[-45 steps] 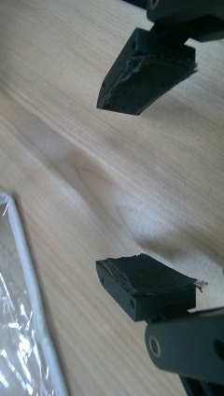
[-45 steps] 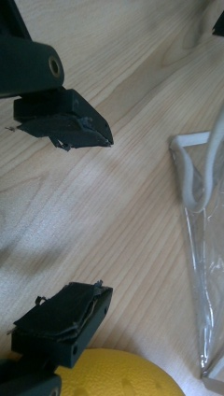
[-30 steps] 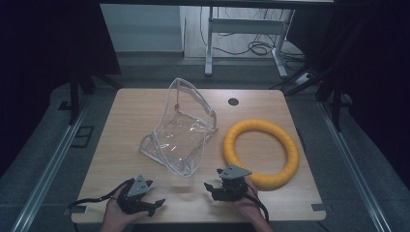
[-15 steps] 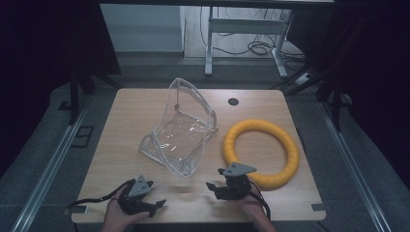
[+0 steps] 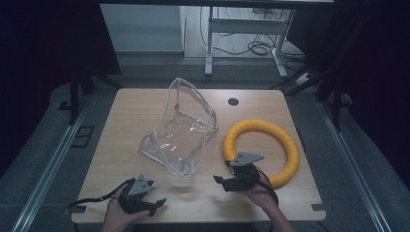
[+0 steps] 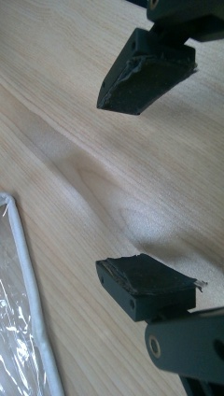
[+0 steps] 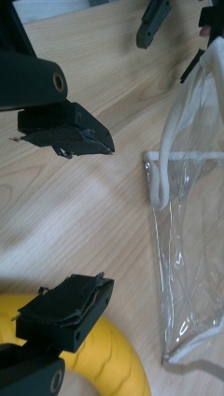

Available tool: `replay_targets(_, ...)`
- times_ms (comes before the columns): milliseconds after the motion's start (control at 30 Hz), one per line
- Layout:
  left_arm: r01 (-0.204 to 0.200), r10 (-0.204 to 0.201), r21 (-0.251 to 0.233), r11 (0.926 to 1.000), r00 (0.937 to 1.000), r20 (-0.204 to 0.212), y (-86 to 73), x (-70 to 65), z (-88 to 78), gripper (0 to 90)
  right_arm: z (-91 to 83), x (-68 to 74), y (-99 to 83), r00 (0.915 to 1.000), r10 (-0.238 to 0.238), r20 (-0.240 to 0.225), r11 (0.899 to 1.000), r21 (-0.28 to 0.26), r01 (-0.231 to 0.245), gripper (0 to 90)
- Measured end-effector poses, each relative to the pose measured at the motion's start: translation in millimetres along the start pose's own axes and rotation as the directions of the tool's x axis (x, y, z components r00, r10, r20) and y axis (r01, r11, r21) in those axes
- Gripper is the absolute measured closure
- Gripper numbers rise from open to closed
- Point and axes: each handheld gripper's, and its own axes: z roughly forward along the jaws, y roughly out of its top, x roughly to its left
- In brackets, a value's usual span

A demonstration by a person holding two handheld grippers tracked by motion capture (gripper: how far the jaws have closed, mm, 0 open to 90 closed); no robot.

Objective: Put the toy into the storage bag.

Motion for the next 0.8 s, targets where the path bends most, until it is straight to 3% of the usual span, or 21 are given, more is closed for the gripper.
replay_targets(167, 0.005, -0.005, -0.003, 1.0000, 1.0000, 0.003, 0.6, 0.6, -0.8, 19.8, -12.1, -13.9, 10.0, 0.9979, 0.052, -0.038, 0.999, 0.001, -0.052, 30.3)
replay_targets(333, 0.012, -0.012, 0.003, 0.9999, 0.9999, 0.009, 0.5, -0.3, 1.9, 19.8, -18.1, -25.1, 19.7, 0.9976, 0.059, -0.035, 0.998, 0.016, -0.059, 32.0)
replay_targets(500, 0.011, -0.011, 0.005, 0.9999, 0.9999, 0.006, 0.6, -0.1, 1.5, 19.8, -16.0, -32.1, 28.4, 0.9995, -0.014, -0.029, 0.996, 0.085, 0.016, 33.2)
replay_targets(800, 0.010, -0.010, 0.004, 0.9999, 0.9999, 0.007, 0.6, -0.1, 0.7, 19.8, -17.7, -45.1, 37.8, 0.9993, -0.027, -0.028, 0.985, 0.169, 0.031, 31.9)
